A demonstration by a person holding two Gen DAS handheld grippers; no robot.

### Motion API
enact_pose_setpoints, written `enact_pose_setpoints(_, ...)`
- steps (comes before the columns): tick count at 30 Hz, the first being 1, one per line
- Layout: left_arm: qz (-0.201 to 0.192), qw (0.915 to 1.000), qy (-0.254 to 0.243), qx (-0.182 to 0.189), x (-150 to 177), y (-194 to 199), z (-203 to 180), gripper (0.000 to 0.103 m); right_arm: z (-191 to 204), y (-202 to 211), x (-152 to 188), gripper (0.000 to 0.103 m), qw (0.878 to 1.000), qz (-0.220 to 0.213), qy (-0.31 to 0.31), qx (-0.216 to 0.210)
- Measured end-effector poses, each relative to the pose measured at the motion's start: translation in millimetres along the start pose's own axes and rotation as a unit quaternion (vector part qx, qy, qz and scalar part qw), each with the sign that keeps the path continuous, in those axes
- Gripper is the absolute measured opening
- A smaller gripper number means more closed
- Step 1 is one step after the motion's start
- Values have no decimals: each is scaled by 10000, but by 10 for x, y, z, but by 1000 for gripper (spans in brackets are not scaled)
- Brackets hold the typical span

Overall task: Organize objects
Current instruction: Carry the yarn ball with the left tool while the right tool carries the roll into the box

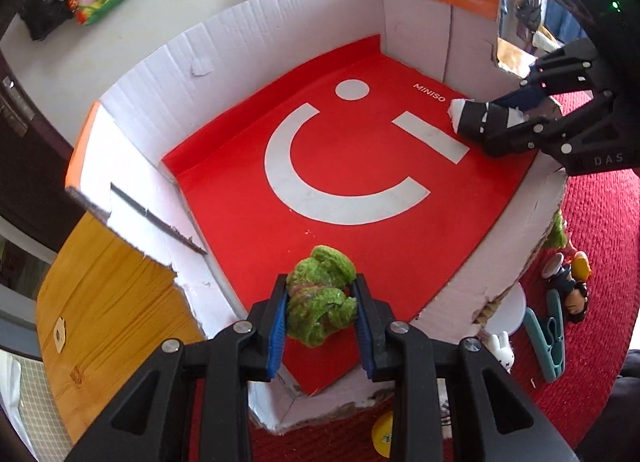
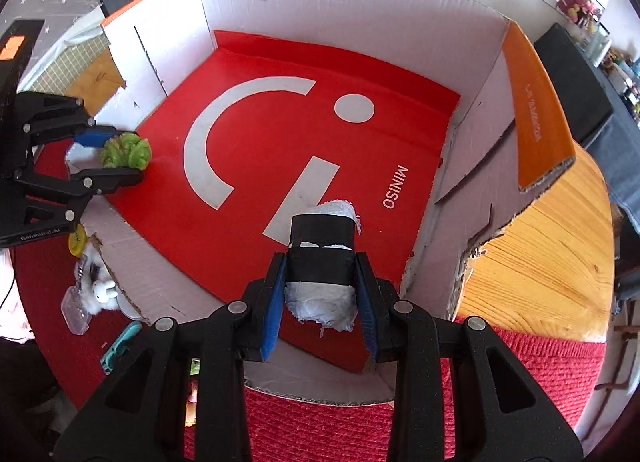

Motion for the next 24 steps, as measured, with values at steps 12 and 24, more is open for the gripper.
enact_pose_setpoints(12,138,9991,-400,-53,-26,11,-29,32,80,-14,80,32,9997,136,207,66)
enact_pose_setpoints(24,125,9993,-347,-12,-34,65,27,35,98,-44,44,32,9996,144,225,74)
Point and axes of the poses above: each gripper's, at about its wrist camera, not at the fingertips, and y roughly against the way its jaws point, z to its left, x to its underside, the point moved 4 cm from there along -y, roughly the way its jaws point, and after that the axes turned 13 degrees about y, right-handed, at the moved point
